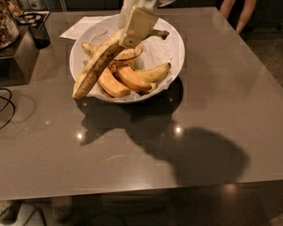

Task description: Pick banana from white bowl

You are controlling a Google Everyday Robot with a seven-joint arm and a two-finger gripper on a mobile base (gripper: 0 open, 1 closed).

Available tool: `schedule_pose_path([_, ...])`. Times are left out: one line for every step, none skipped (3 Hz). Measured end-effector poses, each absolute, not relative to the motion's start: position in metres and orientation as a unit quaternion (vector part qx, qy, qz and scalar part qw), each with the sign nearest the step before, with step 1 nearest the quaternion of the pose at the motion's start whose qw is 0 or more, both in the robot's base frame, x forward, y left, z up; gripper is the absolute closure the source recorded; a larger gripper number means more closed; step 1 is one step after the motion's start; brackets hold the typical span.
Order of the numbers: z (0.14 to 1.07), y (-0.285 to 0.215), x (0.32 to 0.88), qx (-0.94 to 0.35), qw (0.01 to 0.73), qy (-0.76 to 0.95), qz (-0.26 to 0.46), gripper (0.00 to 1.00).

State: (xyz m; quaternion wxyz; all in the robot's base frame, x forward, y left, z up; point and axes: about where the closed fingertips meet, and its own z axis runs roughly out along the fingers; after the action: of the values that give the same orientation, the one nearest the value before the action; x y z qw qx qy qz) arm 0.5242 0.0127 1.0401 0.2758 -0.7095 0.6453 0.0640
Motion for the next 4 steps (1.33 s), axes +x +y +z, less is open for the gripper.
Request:
schedule_pose_path([1.043, 0.008, 0.507, -0.687, 0.278, 0.667, 0.072, 1.00])
schedule_pose_path([1.040, 0.003, 0.493, -0.674, 0.284, 0.677, 0.087, 1.00])
schedule_pose_path([1.040, 0.002, 0.492, -0.673, 0.284, 0.678, 0.089, 1.00])
schedule_pose_path([1.045, 0.007, 0.482, -0.672, 0.287, 0.676, 0.096, 1.00])
